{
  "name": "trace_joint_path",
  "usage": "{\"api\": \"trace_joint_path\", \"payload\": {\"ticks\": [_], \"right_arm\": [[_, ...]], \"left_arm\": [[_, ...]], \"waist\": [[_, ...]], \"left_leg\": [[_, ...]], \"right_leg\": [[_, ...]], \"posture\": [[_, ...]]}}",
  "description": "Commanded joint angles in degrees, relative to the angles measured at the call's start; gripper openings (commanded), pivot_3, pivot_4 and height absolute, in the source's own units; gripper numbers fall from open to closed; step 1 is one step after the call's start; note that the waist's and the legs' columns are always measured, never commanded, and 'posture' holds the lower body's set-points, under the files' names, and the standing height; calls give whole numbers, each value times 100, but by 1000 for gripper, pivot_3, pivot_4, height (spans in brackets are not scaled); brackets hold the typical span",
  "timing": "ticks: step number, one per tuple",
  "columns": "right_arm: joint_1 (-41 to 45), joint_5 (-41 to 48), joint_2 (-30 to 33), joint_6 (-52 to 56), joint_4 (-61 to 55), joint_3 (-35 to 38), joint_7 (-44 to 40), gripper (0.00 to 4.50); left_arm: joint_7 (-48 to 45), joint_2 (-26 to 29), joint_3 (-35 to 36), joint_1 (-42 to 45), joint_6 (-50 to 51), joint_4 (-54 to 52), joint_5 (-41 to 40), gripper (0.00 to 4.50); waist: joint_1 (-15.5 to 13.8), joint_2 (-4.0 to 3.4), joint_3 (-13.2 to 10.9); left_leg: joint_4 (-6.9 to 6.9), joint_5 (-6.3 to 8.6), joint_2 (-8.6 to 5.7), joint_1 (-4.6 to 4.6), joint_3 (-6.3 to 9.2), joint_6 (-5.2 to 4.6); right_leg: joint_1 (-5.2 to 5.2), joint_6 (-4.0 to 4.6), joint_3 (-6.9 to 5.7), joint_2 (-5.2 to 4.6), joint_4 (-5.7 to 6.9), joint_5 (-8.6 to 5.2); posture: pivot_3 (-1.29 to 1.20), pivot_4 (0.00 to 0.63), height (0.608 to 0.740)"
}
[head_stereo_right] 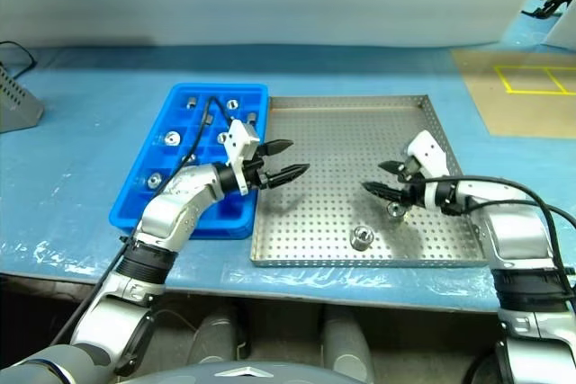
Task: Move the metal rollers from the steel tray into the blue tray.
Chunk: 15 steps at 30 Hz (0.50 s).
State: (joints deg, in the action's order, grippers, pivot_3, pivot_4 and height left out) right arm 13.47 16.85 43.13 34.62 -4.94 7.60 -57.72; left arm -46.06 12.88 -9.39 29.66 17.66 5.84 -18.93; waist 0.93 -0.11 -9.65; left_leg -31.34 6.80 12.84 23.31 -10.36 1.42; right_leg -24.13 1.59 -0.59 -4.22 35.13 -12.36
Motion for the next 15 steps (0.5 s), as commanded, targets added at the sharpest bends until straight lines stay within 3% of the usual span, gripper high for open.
{"api": "trace_joint_path", "payload": {"ticks": [1, 7, 11, 15], "right_arm": [[-310, 148, 184, 23, -224, 356, 112, 3271], [-846, 253, 332, 56, -357, 451, 149, 3271], [-974, 95, 250, -13, -327, 117, 278, 3271], [-966, -56, 175, -175, -250, -136, 406, 2333]], "left_arm": [[-96, 1, 50, 187, 16, -153, -68, 3741], [-193, -60, 49, 264, -106, 148, -14, 3741], [-257, -128, 36, 264, -328, 475, 69, 3741], [-295, -109, 60, 219, -525, 639, 131, 3741]], "waist": [[3, 0, 0], [17, -1, 1], [75, -1, 1], [138, -1, 1]], "left_leg": [[0, 2, -1, 1, -1, -3], [1, 17, -7, 1, -14, -26], [1, 19, -5, 0, -15, -27], [0, 19, -6, 1, -15, -27]], "right_leg": [[3, -4, 0, 0, -9, 3], [15, -12, 8, -6, -42, 7], [14, -15, 8, -5, -42, 6], [14, -50, 8, -5, -41, -13]], "posture": [[-435, 150, 740], [-451, 150, 740], [-450, 150, 740], [-445, 150, 740]]}}
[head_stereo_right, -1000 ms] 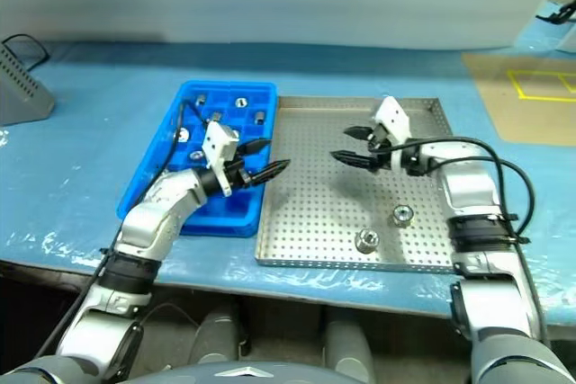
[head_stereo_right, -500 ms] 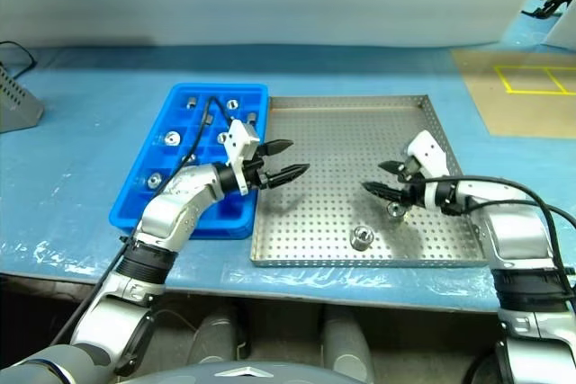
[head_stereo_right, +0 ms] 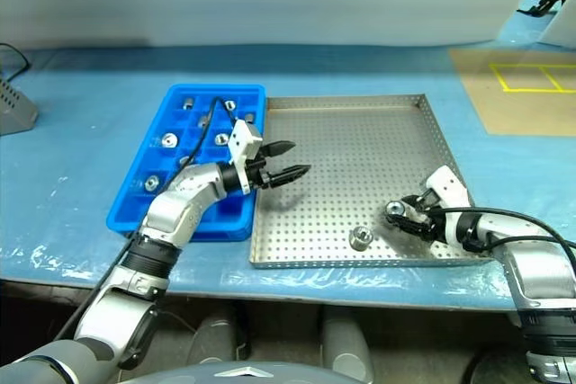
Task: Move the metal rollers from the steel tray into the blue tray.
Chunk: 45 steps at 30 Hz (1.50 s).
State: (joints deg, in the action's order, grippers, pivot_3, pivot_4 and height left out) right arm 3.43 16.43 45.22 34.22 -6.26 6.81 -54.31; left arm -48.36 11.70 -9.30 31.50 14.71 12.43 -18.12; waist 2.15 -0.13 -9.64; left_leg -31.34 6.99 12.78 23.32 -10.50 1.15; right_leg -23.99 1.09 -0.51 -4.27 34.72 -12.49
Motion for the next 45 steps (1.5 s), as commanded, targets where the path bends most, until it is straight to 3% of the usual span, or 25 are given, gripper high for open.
{"api": "trace_joint_path", "payload": {"ticks": [1, 3, 7, 13, 21, 30, 33, 35, 39, 45], "right_arm": [[52, 23, -45, -130, -138, -62, 69, 1999], [-31, 86, -1, -185, -193, -15, 25, 1596], [-111, 340, -4, -346, -397, 284, -29, 1599], [848, 731, -208, -359, -453, 209, -6, 1599], [2571, 495, -908, -575, 176, -867, -209, 1599], [3321, 46, -1681, -836, 841, -1808, -293, 1599], [4729, -561, -2535, -2135, 3926, -2046, -378, 1599], [5211, -763, -2891, -2660, 4967, -2066, -421, 1599], [5761, -1051, -3404, -3222, 6028, -2017, -402, 1599], [5997, -1257, -3568, -3619, 6585, -1930, -774, 1599]], "left_arm": [[-68, 24, 63, 19, -260, -14, 61, 3741], [-65, 80, 102, -25, -297, -25, 81, 3741], [-3, 181, 166, -127, -304, -136, 85, 3741], [158, 362, 332, -341, -360, -346, 100, 3741], [642, 633, 656, -947, -152, -1204, 64, 3741], [1243, 885, 1071, -2024, 210, -2475, -63, 3741], [1424, 963, 1232, -2387, 350, -2850, -103, 3741], [1534, 998, 1307, -2529, 448, -3056, -120, 3741], [1792, 1035, 1418, -2738, 664, -3469, -156, 3741], [2114, 1000, 1492, -2974, 957, -3983, -202, 3741]], "waist": [[24, 0, 0], [22, 0, 0], [5, 0, 0], [18, 0, 0], [-143, -2, 1], [-467, -2, 0], [-453, 0, -2], [-477, 0, -4], [-647, 1, -6], [-826, -1, -7]], "left_leg": [[0, 0, 0, 0, 0, 0], [-1, 0, 0, 0, 0, 0], [2, 0, 1, 0, 1, 0], [0, 0, 1, -6, 1, 0], [9, -1, 4, -5, 4, 2], [22, 2, 6, 2, 4, 9], [17, -3, 8, -4, 7, 18], [14, -8, 5, 1, 13, 28], [27, -15, 11, 6, 33, 39], [21, -11, 12, 50, 39, 32]], "right_leg": [[0, -1, 0, 0, 0, -1], [0, -3, 0, 0, 0, -2], [0, -5, -1, 0, -1, -3], [-2, -6, 0, 0, 4, -1], [-4, 35, -6, -2, 7, 24], [-10, 37, -14, -5, 4, 23], [-15, 38, -15, -5, 19, 24], [-32, 50, -22, -12, 30, 31], [-25, 52, -49, -11, 30, 32], [-31, 59, -76, -17, 3, 31]], "posture": [[-430, 150, 740], [-419, 150, 740], [-385, 150, 740], [-308, 150, 740], [-144, 150, 740], [21, 150, 740], [60, 150, 740], [94, 150, 740], [143, 150, 740], [188, 150, 740]]}}
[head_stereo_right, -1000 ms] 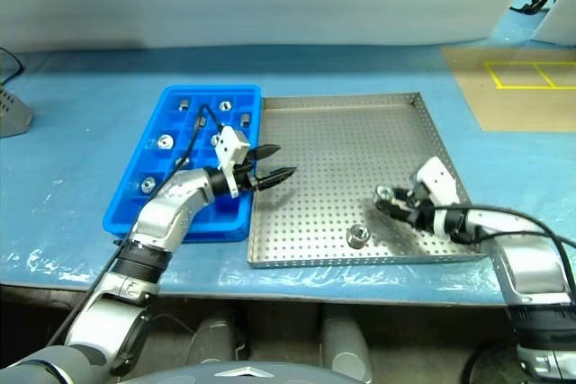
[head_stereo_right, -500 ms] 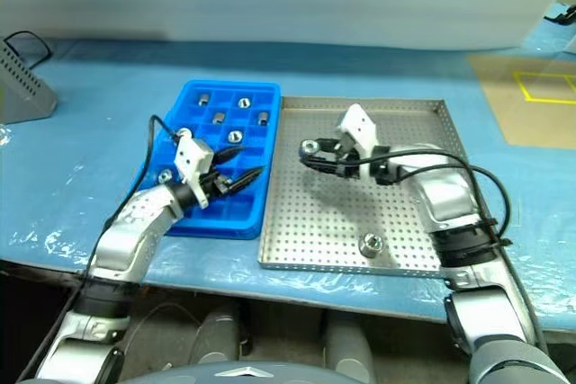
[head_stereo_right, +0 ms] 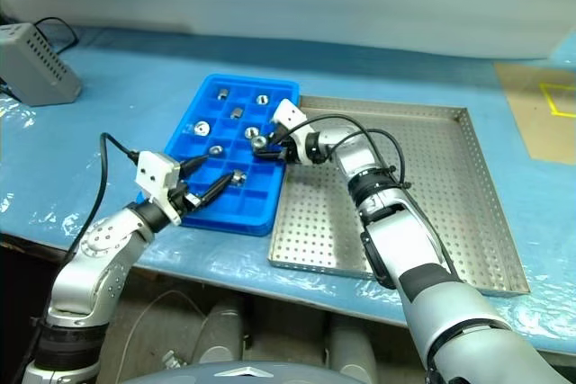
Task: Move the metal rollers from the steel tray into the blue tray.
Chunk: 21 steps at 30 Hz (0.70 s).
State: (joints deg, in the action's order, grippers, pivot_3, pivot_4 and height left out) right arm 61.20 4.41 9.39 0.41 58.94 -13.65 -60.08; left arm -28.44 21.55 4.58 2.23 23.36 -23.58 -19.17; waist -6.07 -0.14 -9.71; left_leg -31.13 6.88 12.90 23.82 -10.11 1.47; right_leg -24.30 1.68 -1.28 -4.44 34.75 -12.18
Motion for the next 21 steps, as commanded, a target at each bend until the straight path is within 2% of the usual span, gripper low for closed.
{"api": "trace_joint_path", "payload": {"ticks": [1, 8, 15, 21], "right_arm": [[230, -95, 12, -281, 106, 108, -246, 1599], [307, -267, 82, -407, 253, 179, -367, 1599], [251, -330, 87, -404, 236, 340, -257, 3844], [127, -214, 223, -312, -23, 518, -382, 3844]], "left_arm": [[149, 20, 114, -69, 121, -429, -105, 3741], [274, 26, 85, -8, 257, -526, -155, 3741], [229, 42, 15, 139, 300, -433, -192, 3741], [-19, -26, -215, 562, 209, 27, -181, 3741]], "waist": [[-6, 0, 0], [-4, -4, -2], [0, -4, -2], [0, -5, -3]], "left_leg": [[-1, 1, 1, 2, 0, -1], [-1, -4, 9, -10, 5, 8], [-3, -5, 8, -12, 5, 9], [-6, -5, 8, -10, 4, 9]], "right_leg": [[-1, 0, -1, 0, 0, 0], [-3, 0, -6, 4, 23, 0], [-3, 0, -5, 4, 28, 0], [-3, 0, -4, 4, 27, 0]], "posture": [[192, 150, 740], [182, 150, 740], [159, 150, 740], [83, 150, 740]]}}
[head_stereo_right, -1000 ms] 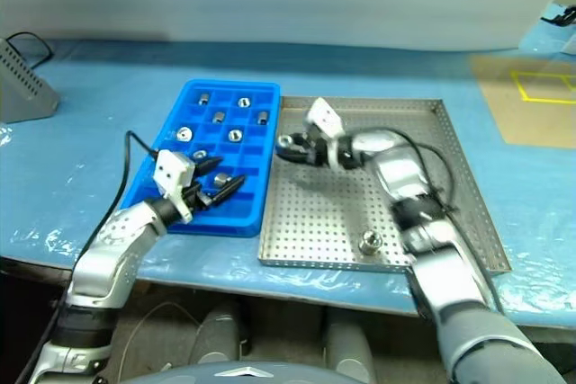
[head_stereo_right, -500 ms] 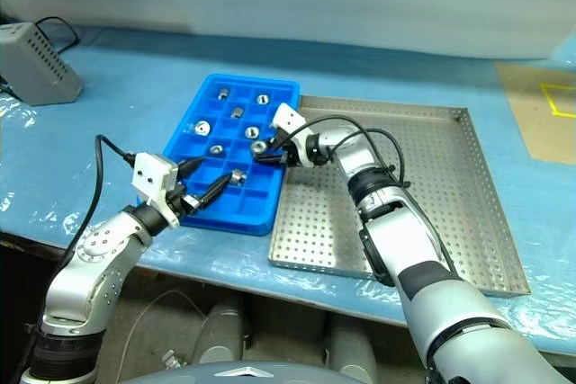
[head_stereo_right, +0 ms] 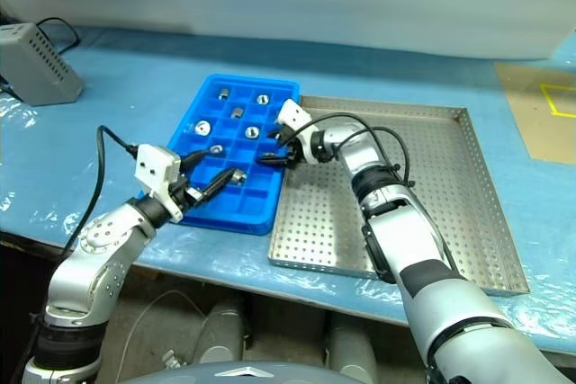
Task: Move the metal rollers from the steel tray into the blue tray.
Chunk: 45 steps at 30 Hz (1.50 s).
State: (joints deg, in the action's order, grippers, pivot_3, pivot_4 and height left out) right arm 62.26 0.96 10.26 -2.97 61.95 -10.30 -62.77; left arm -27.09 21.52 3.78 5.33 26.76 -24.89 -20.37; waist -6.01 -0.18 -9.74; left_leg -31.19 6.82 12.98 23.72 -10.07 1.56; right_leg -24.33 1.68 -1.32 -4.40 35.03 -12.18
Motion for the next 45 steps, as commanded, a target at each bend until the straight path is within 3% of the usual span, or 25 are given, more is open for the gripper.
{"api": "trace_joint_path", "payload": {"ticks": [1, 6, 12, 21, 29, 45], "right_arm": [[-61, 162, 218, 64, -451, 207, -217, 3844], [-738, 445, 809, 676, -1711, 402, -584, 3844], [-2076, 751, 1680, 1779, -3933, 635, -472, 3844], [-3708, 1247, 2733, 3006, -6049, 1023, -311, 3844], [-4622, 1461, 3280, 3382, -6537, 1031, -393, 3844], [-5211, 1860, 3836, 3766, -6982, 690, -1002, 3844]], "left_arm": [[-240, -56, -202, 390, -178, 327, -58, 3741], [-745, -187, -554, 1035, -469, 1232, -1, 3741], [-1302, -463, -935, 1804, -897, 2305, 108, 3741], [-1656, -831, -1181, 2383, -1068, 2944, 186, 3741], [-1676, -889, -1154, 2466, -933, 2871, 152, 3741], [-1740, -739, -1026, 2059, -1339, 3070, 197, 3741]], "waist": [[2, -2, -1], [50, -2, -1], [220, -1, -1], [589, -1, -1], [714, -1, -1], [673, -1, -1]], "left_leg": [[0, 0, 0, 1, 0, 0], [-9, -1, -3, -1, -3, -1], [-13, -2, -1, -7, -7, -3], [-11, 0, -6, -33, -20, -5], [-11, 4, -10, -49, -28, -11], [-11, 13, -14, -46, -29, -24]], "right_leg": [[0, 0, 0, 0, 0, 0], [5, 0, 6, 0, 1, 1], [6, -2, 19, 8, 2, 2], [14, -4, 47, 12, 1, 2], [27, -13, 63, 15, -17, 4], [31, -13, 63, 10, -28, 4]], "posture": [[41, 150, 740], [-108, 150, 740], [-274, 150, 740], [-393, 150, 740], [-392, 150, 740], [-347, 150, 740]]}}
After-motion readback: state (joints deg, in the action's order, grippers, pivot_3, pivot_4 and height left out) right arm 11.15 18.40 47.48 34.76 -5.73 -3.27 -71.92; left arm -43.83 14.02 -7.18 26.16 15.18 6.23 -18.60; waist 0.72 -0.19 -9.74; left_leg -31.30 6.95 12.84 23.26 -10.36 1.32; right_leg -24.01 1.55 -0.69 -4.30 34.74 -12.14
